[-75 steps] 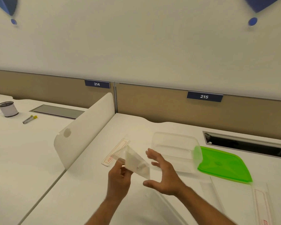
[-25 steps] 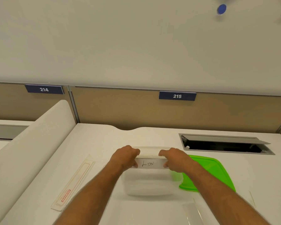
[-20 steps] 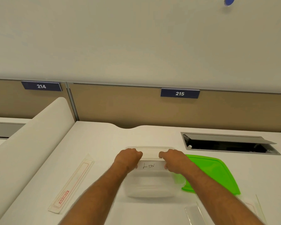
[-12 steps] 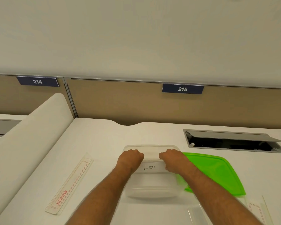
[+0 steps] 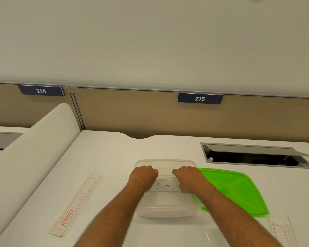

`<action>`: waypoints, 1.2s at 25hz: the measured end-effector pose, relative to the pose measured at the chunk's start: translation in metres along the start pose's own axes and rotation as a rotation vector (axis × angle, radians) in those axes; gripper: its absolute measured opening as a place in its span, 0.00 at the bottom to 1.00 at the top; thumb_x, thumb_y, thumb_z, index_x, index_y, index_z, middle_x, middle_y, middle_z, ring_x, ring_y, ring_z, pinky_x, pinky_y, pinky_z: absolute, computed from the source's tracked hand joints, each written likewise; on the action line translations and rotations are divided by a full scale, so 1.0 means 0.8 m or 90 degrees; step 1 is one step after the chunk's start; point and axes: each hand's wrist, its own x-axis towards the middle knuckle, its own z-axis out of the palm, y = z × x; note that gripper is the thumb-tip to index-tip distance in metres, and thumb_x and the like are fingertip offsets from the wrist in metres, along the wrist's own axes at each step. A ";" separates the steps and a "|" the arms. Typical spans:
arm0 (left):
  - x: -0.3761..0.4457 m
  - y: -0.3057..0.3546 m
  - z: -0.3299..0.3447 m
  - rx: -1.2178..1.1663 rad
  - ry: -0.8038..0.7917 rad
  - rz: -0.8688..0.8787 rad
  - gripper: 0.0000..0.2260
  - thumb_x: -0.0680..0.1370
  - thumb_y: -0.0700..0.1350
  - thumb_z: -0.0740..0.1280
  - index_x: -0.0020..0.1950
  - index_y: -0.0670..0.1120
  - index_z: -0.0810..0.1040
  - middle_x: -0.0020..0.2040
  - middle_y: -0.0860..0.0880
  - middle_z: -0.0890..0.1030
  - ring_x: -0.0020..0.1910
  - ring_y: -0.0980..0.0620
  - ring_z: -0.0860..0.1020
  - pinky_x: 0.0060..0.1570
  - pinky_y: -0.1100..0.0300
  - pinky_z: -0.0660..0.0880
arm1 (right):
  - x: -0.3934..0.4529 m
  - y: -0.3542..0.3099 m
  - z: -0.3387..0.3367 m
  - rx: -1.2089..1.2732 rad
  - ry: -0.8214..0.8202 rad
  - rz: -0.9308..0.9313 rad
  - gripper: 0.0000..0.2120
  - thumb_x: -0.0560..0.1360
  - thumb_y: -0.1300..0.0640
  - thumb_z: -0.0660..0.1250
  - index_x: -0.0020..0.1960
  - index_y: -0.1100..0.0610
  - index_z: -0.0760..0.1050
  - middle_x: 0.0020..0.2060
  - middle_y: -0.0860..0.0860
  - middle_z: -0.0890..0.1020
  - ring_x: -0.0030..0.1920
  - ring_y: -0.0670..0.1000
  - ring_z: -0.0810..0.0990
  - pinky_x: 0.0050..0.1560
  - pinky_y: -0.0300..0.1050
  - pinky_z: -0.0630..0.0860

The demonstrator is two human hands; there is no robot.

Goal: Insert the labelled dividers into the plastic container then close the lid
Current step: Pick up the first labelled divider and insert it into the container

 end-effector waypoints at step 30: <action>-0.170 0.025 0.031 -0.148 0.321 -0.076 0.42 0.76 0.73 0.46 0.81 0.45 0.49 0.81 0.47 0.47 0.80 0.46 0.46 0.76 0.41 0.50 | -0.176 -0.055 0.008 0.105 0.398 0.147 0.44 0.75 0.30 0.50 0.79 0.60 0.46 0.79 0.59 0.48 0.79 0.59 0.45 0.74 0.67 0.50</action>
